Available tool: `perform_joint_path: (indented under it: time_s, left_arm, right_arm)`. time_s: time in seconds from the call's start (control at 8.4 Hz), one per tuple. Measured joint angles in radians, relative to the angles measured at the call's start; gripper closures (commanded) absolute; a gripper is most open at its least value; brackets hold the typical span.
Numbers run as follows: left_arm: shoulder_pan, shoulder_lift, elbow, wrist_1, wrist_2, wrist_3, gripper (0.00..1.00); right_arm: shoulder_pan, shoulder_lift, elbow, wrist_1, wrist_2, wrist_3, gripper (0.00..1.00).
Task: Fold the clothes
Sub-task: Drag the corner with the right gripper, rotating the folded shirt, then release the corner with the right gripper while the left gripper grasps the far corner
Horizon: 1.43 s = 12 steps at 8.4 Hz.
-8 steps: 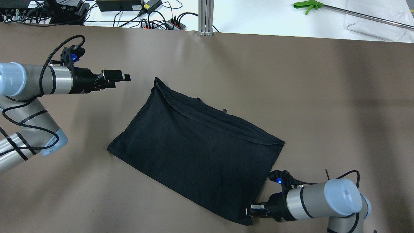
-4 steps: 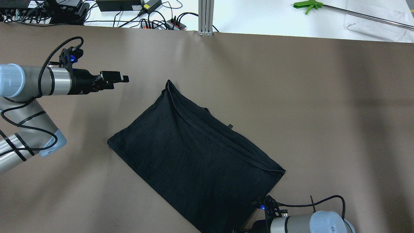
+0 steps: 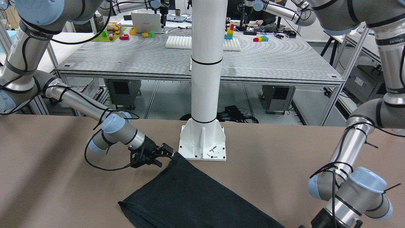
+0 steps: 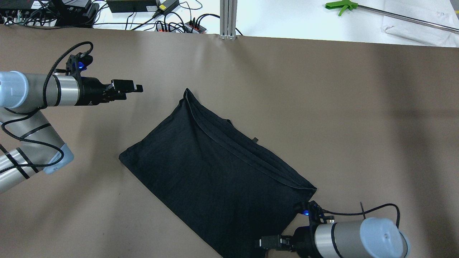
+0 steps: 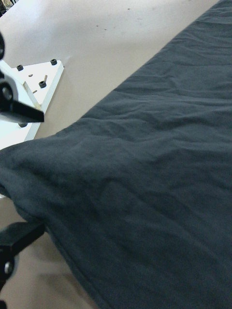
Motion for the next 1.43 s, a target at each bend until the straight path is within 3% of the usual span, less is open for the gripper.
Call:
perform_joint_path:
  time_s: [0.36, 0.71, 1.43]
  left_arm:
    - [0.002, 0.047, -0.015, 0.005, -0.01, -0.002, 0.06]
    - [0.067, 0.183, -0.104, 0.01, -0.005, -0.003, 0.06]
    - [0.211, 0.236, -0.127, 0.085, 0.093, 0.0, 0.06]
  right_arm:
    - [0.21, -0.009, 0.001, -0.043, 0.155, -0.011, 0.06]
    - [0.376, 0.025, -0.003, -0.16, 0.178, -0.107, 0.06]
    - [0.426, 0.055, -0.003, -0.238, 0.172, -0.142, 0.06]
